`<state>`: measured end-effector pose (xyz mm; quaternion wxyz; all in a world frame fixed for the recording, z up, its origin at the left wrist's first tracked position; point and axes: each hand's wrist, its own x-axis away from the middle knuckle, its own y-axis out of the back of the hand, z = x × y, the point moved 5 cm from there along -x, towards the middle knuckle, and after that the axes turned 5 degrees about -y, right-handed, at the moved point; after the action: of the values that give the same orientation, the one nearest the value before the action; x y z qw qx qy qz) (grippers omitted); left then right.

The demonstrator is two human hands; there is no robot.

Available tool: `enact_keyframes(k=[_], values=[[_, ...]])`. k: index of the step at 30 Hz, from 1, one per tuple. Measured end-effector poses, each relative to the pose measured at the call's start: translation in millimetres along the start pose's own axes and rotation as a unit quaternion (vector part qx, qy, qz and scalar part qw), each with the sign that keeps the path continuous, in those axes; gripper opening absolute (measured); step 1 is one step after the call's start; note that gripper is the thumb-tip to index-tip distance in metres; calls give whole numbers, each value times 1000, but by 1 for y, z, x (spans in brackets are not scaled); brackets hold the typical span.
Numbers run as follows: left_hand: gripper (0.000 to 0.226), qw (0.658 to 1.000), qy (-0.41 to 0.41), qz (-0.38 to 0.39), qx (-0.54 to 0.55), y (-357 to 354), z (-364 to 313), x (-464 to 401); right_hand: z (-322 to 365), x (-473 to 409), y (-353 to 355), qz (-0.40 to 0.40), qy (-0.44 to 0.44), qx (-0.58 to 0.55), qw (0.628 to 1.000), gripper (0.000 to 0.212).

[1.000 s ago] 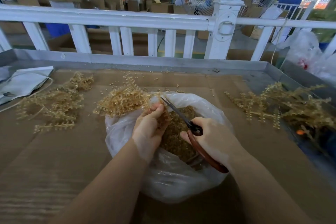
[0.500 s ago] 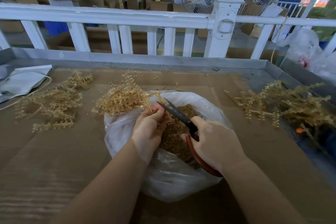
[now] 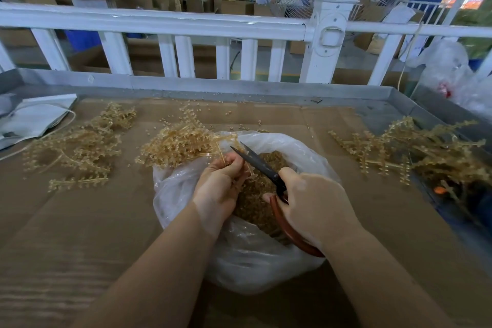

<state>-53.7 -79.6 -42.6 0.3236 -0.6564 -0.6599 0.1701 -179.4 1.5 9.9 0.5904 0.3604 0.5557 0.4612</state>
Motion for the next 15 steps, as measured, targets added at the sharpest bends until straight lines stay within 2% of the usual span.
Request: enact_keyframes(k=[6, 15], values=[[20, 1000, 4, -8, 1, 0, 2, -1, 7, -2, 3, 6, 7, -6, 1000, 31], [16, 999, 28, 16, 7, -2, 2, 1, 11, 1, -14, 40, -59, -138, 988, 28]])
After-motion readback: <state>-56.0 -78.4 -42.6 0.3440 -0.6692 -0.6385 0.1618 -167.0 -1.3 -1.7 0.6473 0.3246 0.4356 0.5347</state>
